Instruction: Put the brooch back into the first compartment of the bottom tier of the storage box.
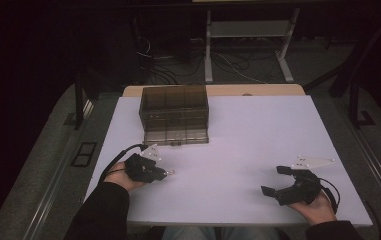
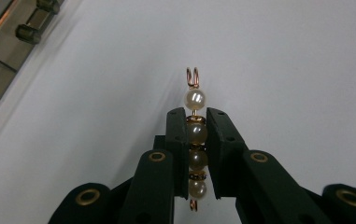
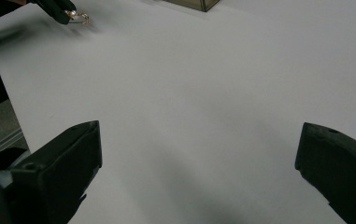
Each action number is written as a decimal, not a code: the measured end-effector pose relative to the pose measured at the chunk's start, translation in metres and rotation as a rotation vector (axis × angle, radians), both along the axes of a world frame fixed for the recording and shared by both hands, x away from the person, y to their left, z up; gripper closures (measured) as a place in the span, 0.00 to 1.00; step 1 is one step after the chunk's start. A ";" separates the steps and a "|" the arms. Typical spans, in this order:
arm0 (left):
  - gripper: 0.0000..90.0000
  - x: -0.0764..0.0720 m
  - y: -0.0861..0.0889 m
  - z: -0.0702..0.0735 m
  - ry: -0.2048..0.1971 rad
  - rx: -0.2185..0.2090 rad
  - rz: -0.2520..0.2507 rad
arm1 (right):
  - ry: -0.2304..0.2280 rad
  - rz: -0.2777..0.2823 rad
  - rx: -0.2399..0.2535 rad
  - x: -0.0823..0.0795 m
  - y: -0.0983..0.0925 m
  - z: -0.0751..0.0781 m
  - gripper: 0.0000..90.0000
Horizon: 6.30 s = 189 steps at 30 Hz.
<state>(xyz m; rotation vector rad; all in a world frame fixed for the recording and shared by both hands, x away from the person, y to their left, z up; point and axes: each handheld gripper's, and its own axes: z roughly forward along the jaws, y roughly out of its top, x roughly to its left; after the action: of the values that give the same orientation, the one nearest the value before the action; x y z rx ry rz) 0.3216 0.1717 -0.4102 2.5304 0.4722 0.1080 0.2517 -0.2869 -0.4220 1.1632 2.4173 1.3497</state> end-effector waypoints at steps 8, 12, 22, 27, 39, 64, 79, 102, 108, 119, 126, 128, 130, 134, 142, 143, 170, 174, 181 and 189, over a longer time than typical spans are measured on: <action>0.87 0.003 0.004 0.005 -0.002 -0.014 0.018 | 0.001 0.001 -0.001 0.000 0.000 0.000 0.00; 0.87 0.006 0.006 0.010 -0.012 -0.025 0.021 | 0.000 0.001 0.000 0.000 0.000 0.000 0.00; 0.87 0.014 0.011 0.021 -0.024 -0.054 0.039 | 0.000 -0.003 0.000 0.001 -0.002 0.000 0.00; 0.87 0.017 0.015 0.024 -0.024 -0.062 0.046 | 0.001 -0.005 -0.003 0.001 -0.002 0.000 0.00; 0.87 0.023 0.021 0.036 -0.036 -0.069 0.054 | 0.004 -0.012 -0.004 0.001 -0.004 0.000 0.00; 0.87 0.042 0.027 0.056 -0.055 -0.080 0.065 | -0.002 -0.016 -0.012 0.003 -0.006 -0.001 0.00; 0.87 0.058 0.028 0.068 -0.069 -0.085 0.080 | 0.004 -0.030 -0.010 0.003 -0.010 -0.001 0.00; 0.87 0.085 0.038 0.075 -0.085 -0.131 0.140 | 0.007 -0.034 -0.017 0.003 -0.011 -0.001 0.00; 0.87 0.094 0.041 0.072 -0.085 -0.153 0.162 | 0.007 -0.034 -0.020 0.004 -0.011 -0.002 0.00; 0.87 0.105 0.044 0.063 -0.083 -0.177 0.196 | 0.009 -0.038 -0.024 0.005 -0.013 -0.003 0.00; 0.87 0.112 0.045 0.056 -0.099 -0.163 0.190 | 0.012 -0.040 -0.024 0.006 -0.013 -0.003 0.00; 0.87 0.114 0.045 0.053 -0.100 -0.159 0.192 | 0.012 -0.040 -0.025 0.006 -0.014 -0.003 0.00; 0.87 0.115 0.045 0.051 -0.099 -0.163 0.195 | 0.012 -0.037 -0.028 0.006 -0.014 -0.004 0.00; 0.87 0.118 0.044 0.046 -0.093 -0.162 0.198 | 0.013 -0.037 -0.028 0.007 -0.014 -0.004 0.00; 0.87 0.122 0.042 0.038 -0.089 -0.165 0.201 | 0.015 -0.040 -0.031 0.006 -0.014 -0.004 0.00; 0.87 0.124 0.042 0.036 -0.087 -0.166 0.201 | 0.016 -0.042 -0.031 0.007 -0.014 -0.004 0.00; 0.87 0.135 0.048 0.005 -0.065 -0.153 0.234 | 0.018 -0.033 -0.033 0.006 -0.015 -0.004 0.00; 0.87 0.136 0.050 0.000 -0.054 -0.149 0.239 | 0.019 -0.034 -0.035 0.006 -0.014 -0.005 0.00; 0.87 0.137 0.047 -0.005 -0.050 -0.148 0.241 | 0.018 -0.032 -0.037 0.006 -0.014 -0.005 0.00; 0.87 0.138 0.044 -0.009 -0.038 -0.137 0.243 | 0.016 -0.028 -0.041 0.006 -0.014 -0.005 0.00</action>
<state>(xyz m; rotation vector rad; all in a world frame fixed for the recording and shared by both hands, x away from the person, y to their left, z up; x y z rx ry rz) 0.4599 0.2159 -0.4197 2.3249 0.7441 0.2074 0.2573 -0.3005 -0.4270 1.1979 2.4179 1.2816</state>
